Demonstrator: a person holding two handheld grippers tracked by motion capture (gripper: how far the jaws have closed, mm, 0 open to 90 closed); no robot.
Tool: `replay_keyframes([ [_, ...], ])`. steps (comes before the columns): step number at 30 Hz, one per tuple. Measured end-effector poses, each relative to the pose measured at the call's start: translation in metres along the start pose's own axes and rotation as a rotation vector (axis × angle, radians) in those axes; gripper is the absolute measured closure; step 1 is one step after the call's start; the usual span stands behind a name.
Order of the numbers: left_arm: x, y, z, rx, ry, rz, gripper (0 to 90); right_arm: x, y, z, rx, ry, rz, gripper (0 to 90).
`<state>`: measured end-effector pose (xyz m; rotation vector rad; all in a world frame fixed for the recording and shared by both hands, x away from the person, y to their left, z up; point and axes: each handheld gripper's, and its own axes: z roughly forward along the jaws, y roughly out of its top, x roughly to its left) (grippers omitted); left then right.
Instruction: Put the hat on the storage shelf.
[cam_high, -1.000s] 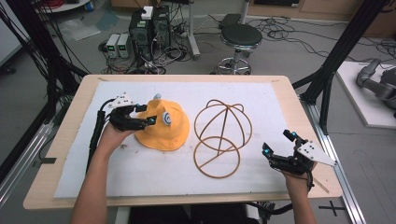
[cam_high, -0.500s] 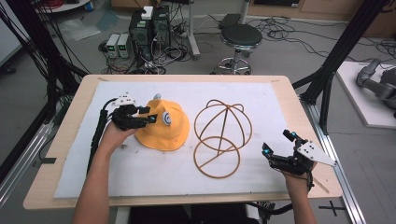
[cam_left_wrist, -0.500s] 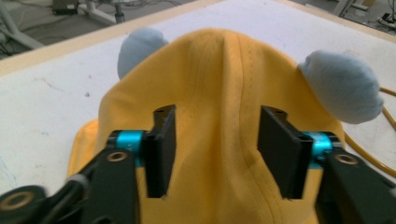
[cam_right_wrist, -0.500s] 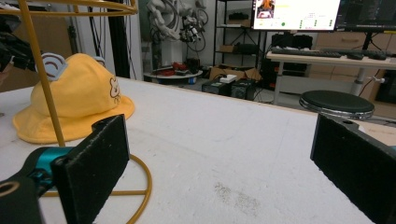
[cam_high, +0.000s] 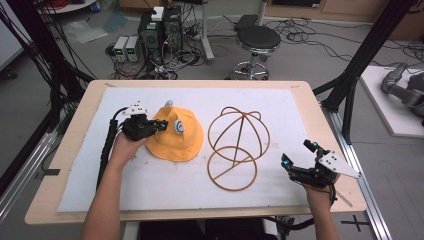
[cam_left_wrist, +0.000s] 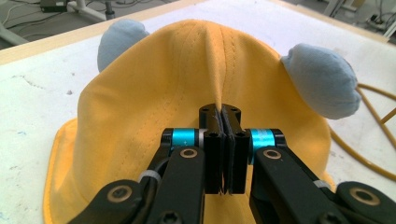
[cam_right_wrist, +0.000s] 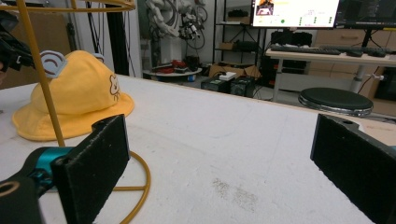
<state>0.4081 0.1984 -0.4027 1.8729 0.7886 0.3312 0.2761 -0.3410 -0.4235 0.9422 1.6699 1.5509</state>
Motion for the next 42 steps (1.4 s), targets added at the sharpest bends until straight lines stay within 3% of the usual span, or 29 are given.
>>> replay_keyframes([
  [4,-0.001,-0.001,-0.001,-0.031,-0.012,-0.018,87.8,0.000,0.000,0.000,0.000,0.000,-0.004,4.2],
  [11,-0.004,0.003,-0.008,-0.082,-0.003,-0.009,87.8,0.000,-0.001,0.001,0.008,0.002,0.000,4.2],
  [20,-0.002,0.010,-0.030,-0.194,0.043,-0.040,88.0,0.001,-0.001,0.002,0.017,0.004,-0.001,4.2],
  [33,-0.006,0.013,-0.033,-0.194,0.073,-0.009,88.7,0.001,-0.001,0.002,0.015,0.004,-0.001,4.2],
  [42,-0.013,0.027,-0.039,-0.258,0.066,0.004,88.7,0.001,-0.001,0.001,0.016,0.006,0.001,4.2],
])
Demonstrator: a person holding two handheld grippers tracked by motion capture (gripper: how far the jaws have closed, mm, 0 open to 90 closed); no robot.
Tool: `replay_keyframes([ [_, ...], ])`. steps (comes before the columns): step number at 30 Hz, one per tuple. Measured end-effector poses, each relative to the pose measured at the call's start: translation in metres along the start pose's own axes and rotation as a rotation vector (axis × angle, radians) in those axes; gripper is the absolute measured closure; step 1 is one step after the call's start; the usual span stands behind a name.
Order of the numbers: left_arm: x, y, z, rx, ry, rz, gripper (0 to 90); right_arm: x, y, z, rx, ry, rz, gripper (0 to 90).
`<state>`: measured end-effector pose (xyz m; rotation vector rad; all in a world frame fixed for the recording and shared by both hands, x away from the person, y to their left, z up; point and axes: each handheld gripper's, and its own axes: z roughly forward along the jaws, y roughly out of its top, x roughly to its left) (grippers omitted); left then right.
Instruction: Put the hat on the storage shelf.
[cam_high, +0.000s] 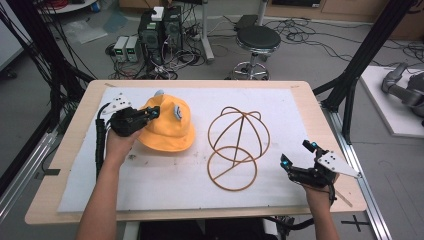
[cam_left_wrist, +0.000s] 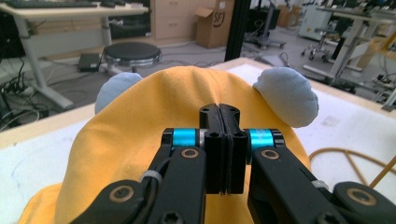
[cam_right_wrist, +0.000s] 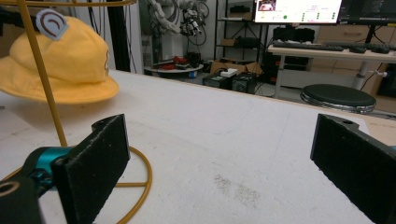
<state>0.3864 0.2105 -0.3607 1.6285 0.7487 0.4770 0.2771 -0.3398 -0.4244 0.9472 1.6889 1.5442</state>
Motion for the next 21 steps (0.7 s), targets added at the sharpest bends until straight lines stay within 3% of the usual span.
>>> replay_keyframes([
  [10,-0.015,0.033,-0.008,-0.113,-0.005,0.020,88.7,0.000,0.001,0.000,-0.003,0.003,-0.001,4.2],
  [21,-0.043,0.078,-0.015,-0.243,-0.023,0.041,88.7,0.001,0.000,0.001,-0.005,0.006,0.000,4.2],
])
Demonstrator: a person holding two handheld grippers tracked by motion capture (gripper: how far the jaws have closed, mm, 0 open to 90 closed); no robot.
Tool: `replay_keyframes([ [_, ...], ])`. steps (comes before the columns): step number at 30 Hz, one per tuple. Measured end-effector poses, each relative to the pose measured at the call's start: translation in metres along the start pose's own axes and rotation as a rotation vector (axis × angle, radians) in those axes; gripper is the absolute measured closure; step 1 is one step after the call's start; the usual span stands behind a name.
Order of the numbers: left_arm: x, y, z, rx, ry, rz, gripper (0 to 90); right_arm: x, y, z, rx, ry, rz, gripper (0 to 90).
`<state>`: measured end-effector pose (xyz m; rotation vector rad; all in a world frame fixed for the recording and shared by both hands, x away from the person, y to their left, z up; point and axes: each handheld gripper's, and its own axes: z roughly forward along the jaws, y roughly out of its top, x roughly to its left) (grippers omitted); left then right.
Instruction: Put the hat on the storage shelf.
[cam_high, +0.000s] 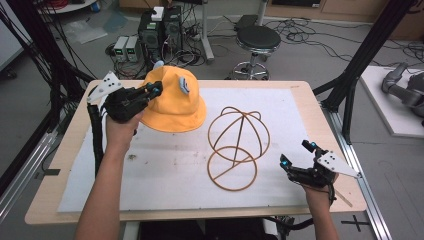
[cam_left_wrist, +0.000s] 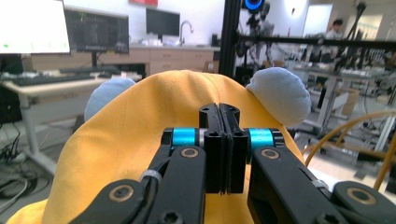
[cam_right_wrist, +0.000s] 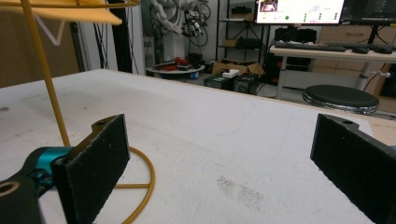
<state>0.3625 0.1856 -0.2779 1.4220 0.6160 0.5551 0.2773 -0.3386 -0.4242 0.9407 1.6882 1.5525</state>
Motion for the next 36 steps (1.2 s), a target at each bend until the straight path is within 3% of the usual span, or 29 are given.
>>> replay_keyframes([
  [12,-0.032,0.042,0.015,-0.120,-0.004,0.031,88.7,0.000,-0.001,0.000,0.004,0.004,0.011,4.2],
  [20,-0.064,0.058,0.026,-0.198,-0.082,0.030,88.7,-0.002,-0.001,-0.001,-0.004,0.000,0.019,4.2],
  [28,-0.099,0.059,0.037,-0.225,-0.160,0.057,88.7,-0.005,-0.001,-0.003,-0.017,-0.008,0.030,4.2],
  [32,-0.113,0.053,0.043,-0.211,-0.174,0.099,88.7,-0.006,-0.001,-0.004,-0.015,-0.010,0.032,4.2],
  [36,-0.122,0.044,0.049,-0.196,-0.201,0.098,88.6,-0.006,-0.001,-0.004,-0.013,-0.010,0.036,4.2],
])
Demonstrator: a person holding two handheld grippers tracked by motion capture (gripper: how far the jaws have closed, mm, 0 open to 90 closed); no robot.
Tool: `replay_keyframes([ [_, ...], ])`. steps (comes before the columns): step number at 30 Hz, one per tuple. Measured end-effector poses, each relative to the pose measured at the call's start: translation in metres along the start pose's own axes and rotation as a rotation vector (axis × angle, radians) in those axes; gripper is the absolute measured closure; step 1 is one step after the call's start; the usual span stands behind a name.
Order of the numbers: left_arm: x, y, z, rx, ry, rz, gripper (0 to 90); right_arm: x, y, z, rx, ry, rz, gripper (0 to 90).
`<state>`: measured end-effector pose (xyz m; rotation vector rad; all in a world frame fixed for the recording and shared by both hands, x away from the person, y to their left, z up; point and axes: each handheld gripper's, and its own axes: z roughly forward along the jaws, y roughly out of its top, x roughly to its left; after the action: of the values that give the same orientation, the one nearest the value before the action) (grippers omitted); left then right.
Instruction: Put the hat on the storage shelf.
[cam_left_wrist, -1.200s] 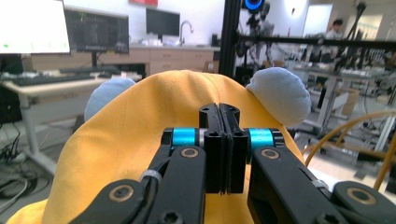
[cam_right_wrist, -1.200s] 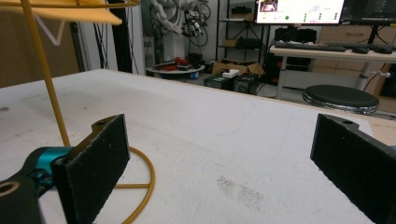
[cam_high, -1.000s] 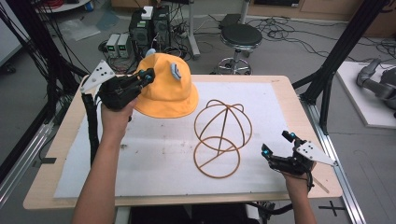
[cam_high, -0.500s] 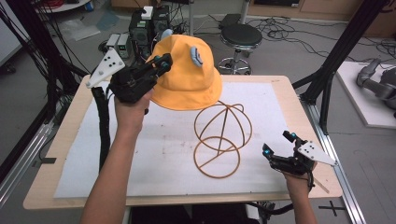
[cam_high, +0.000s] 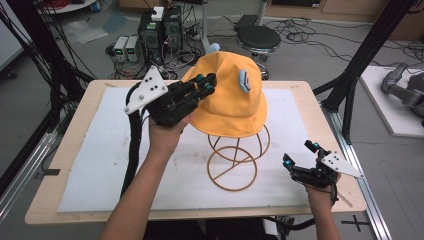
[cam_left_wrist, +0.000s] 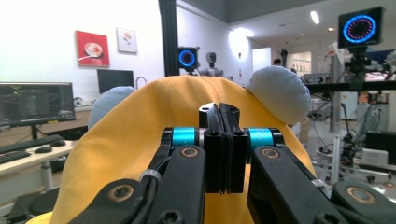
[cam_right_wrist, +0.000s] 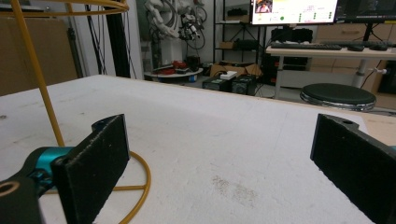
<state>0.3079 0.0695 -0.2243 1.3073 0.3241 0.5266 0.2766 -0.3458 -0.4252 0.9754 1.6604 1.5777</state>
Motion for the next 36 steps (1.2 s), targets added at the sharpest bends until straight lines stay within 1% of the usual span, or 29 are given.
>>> replay_keyframes([
  [5,-0.009,-0.015,0.005,0.023,-0.027,-0.004,88.6,0.000,0.000,0.000,0.001,0.000,0.003,4.2],
  [10,-0.013,-0.028,0.007,0.043,-0.039,-0.022,88.6,-0.001,0.000,0.000,-0.003,0.000,-0.002,4.2],
  [15,-0.019,-0.039,0.008,0.056,-0.062,-0.044,88.6,0.000,0.000,0.000,0.000,0.001,0.001,4.2],
  [19,-0.024,-0.047,0.007,0.070,-0.067,-0.041,88.6,0.000,0.000,0.000,-0.002,0.003,0.000,4.2],
  [22,-0.025,-0.053,0.006,0.078,-0.067,-0.049,88.6,0.000,0.000,0.000,0.000,0.003,0.000,4.2],
  [27,-0.027,-0.061,0.005,0.088,-0.068,-0.047,88.6,0.000,0.000,0.001,-0.001,0.002,-0.001,4.2],
  [33,-0.026,-0.067,0.003,0.089,-0.070,-0.057,88.5,0.000,-0.001,0.001,-0.006,0.005,0.001,4.2],
  [36,-0.025,-0.068,0.002,0.088,-0.077,-0.059,88.3,0.001,-0.001,0.001,-0.007,0.005,0.001,4.2],
])
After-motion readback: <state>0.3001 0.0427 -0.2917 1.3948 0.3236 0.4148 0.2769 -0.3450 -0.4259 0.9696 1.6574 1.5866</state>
